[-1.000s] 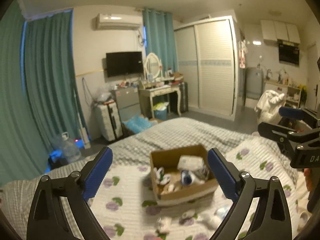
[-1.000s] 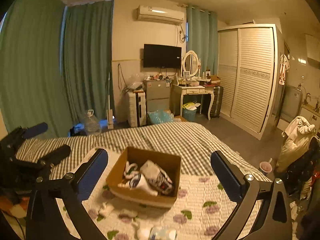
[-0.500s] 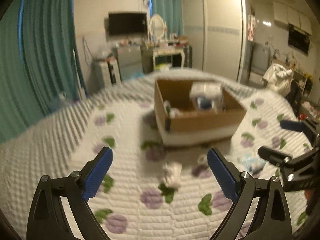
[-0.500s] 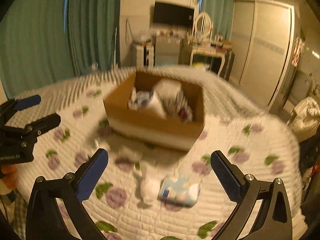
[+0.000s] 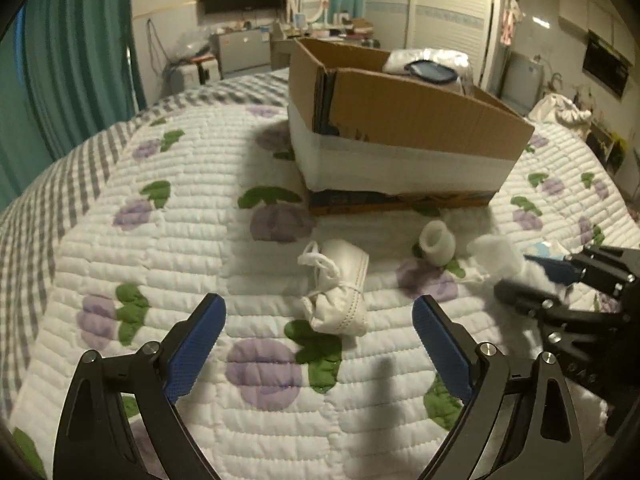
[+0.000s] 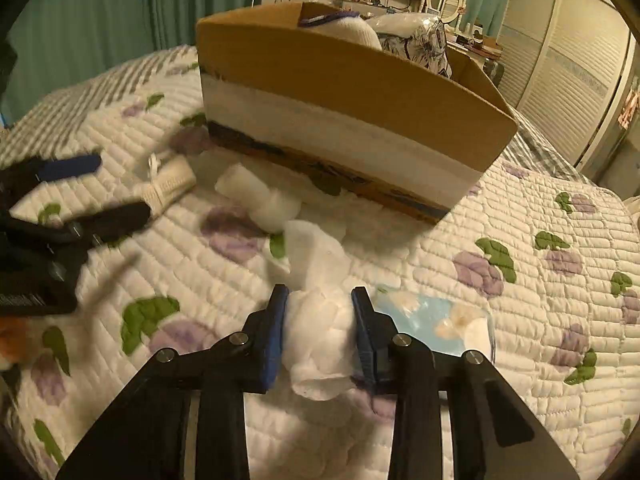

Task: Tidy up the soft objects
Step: 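Grasp the white cotton wad with the right tool while the left tool grasps the white face mask, then carry the cotton and face mask into the box and open both tools, then grasp the blue tissue pack with the right tool while the left tool grasps the white plastic cylinder, then carry the tissue pack and cylinder into the box and open both tools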

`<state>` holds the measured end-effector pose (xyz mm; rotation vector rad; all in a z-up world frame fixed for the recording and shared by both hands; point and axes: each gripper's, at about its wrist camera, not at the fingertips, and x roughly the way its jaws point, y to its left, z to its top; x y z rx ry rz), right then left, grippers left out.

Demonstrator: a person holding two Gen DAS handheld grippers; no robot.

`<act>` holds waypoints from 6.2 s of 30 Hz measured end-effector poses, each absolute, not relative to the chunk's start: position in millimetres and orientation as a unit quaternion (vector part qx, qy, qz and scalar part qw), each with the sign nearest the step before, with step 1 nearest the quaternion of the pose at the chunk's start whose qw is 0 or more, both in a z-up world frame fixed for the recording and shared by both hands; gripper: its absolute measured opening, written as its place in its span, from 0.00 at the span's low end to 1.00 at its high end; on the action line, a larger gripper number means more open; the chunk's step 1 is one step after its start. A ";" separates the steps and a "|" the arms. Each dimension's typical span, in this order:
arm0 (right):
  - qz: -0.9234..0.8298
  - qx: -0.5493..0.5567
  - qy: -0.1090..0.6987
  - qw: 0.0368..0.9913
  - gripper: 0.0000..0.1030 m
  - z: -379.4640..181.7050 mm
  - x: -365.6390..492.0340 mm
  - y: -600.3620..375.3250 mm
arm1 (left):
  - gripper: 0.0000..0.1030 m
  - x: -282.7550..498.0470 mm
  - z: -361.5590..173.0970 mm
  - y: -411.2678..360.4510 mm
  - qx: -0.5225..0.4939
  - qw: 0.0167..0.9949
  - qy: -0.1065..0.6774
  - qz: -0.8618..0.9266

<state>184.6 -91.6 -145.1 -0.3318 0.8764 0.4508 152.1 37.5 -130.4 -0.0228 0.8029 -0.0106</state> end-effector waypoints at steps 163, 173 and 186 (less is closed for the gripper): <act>0.142 -0.006 0.407 0.902 0.75 -119.7 246.2 -173.5 | 0.26 206.9 -153.8 -31.4 -0.007 0.911 0.410 -0.034; 0.144 -0.021 0.376 0.915 0.75 -80.5 208.0 -174.6 | 0.26 161.5 -109.2 -16.7 -0.011 0.923 0.384 -0.037; 0.176 -0.049 0.292 0.939 0.75 24.6 157.2 -161.0 | 0.26 136.9 -2.9 -4.9 0.002 0.957 0.288 -0.025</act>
